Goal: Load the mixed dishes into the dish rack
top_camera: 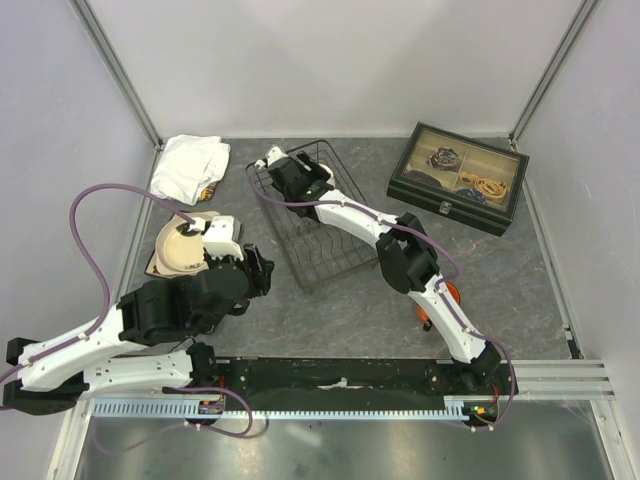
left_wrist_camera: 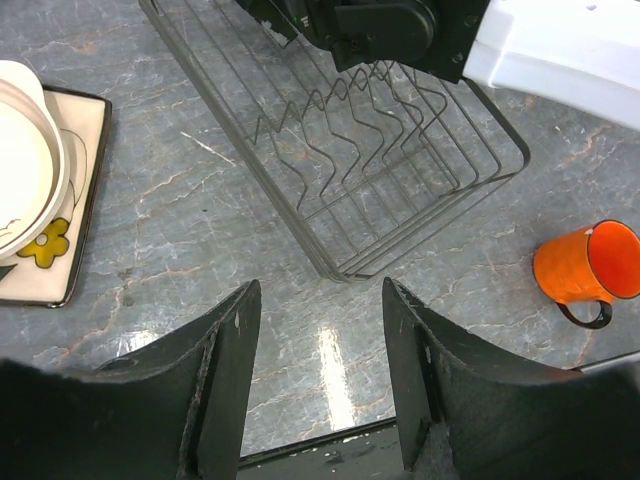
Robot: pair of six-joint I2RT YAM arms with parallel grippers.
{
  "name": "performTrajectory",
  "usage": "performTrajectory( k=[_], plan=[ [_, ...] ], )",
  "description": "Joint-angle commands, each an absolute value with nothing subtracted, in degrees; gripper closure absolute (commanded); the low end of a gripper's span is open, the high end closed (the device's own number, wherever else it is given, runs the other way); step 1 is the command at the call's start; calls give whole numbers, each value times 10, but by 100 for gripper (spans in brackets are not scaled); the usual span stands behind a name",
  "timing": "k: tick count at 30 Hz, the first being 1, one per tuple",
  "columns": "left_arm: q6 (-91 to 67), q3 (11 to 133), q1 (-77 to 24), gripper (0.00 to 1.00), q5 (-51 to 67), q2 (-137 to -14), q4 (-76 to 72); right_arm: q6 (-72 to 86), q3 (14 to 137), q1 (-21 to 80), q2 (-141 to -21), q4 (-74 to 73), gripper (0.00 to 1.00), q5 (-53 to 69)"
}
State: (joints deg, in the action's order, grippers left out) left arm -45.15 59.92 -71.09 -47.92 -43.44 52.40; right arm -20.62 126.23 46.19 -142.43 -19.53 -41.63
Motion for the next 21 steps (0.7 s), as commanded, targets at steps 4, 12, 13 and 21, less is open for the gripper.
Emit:
performTrajectory(
  k=[4, 12, 13, 21],
  plan=[
    [-466, 590, -708, 42, -494, -428, 509, -240, 1300, 465, -1432, -153, 48, -449],
    [-468, 583, -708, 42, -487, -427, 509, -245, 1299, 467, -1448, -152, 23, -456],
    [-468, 581, -708, 42, -487, -425, 509, -244, 1299, 467, -1448, -152, 20, -456],
    [-467, 579, -708, 42, -487, -425, 510, -236, 1301, 469, -1442, -152, 2, -448]
  ],
)
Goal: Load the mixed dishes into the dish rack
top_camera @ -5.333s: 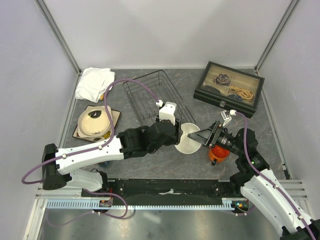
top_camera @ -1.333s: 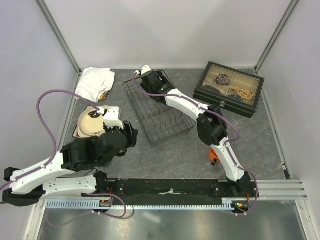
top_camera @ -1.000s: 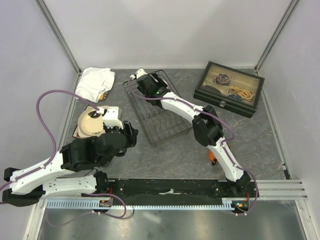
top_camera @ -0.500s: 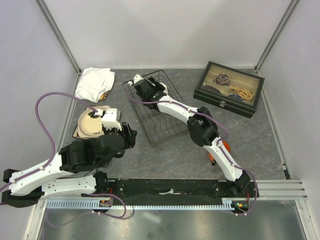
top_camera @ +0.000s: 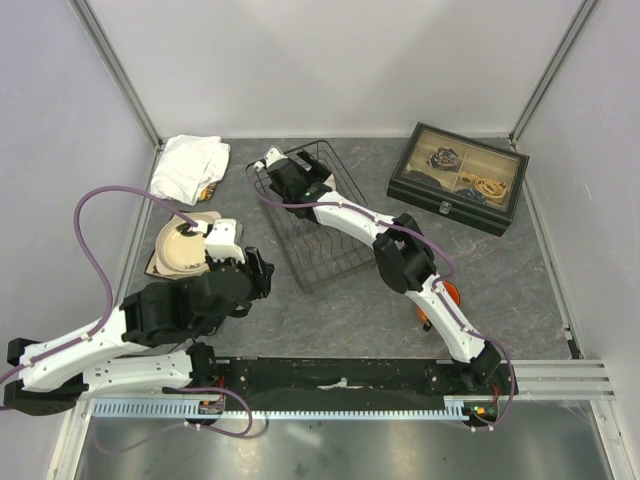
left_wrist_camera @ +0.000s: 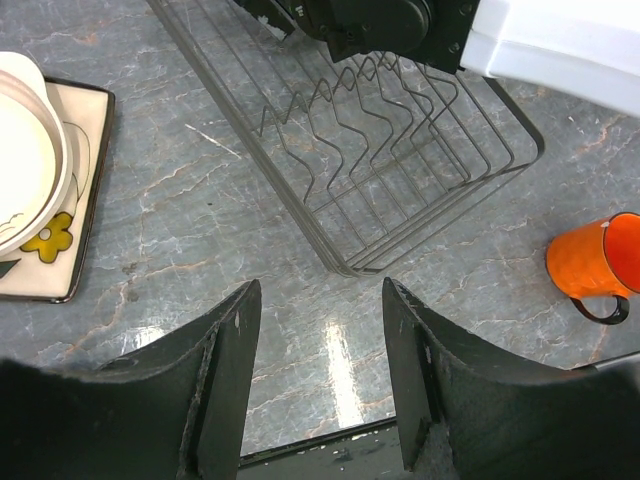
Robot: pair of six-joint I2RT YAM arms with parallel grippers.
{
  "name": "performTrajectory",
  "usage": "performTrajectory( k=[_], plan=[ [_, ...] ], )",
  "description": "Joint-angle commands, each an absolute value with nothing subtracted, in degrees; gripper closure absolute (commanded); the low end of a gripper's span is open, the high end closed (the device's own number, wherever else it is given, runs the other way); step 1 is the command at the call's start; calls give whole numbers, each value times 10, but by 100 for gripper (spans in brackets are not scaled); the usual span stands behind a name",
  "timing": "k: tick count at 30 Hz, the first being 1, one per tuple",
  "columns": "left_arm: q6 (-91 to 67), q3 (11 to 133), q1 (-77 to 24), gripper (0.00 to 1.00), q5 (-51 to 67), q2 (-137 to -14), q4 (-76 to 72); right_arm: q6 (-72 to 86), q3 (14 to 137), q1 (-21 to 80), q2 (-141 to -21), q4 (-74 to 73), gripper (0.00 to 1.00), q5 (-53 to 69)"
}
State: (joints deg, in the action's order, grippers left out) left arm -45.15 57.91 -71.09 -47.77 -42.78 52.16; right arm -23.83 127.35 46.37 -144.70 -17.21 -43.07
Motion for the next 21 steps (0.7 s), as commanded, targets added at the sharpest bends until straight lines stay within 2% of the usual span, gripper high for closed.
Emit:
performTrajectory(
  k=[1, 10, 21],
  plan=[
    [-468, 578, -708, 42, -487, -425, 509, -235, 1300, 469, -1441, -152, 2, -447],
    [-478, 576, -708, 42, -486, -413, 520, -202, 1272, 475, -1415, -163, 2, -377],
    [-484, 574, -708, 42, -488, -407, 534, -185, 1263, 494, -1411, -162, 2, -372]
  ],
)
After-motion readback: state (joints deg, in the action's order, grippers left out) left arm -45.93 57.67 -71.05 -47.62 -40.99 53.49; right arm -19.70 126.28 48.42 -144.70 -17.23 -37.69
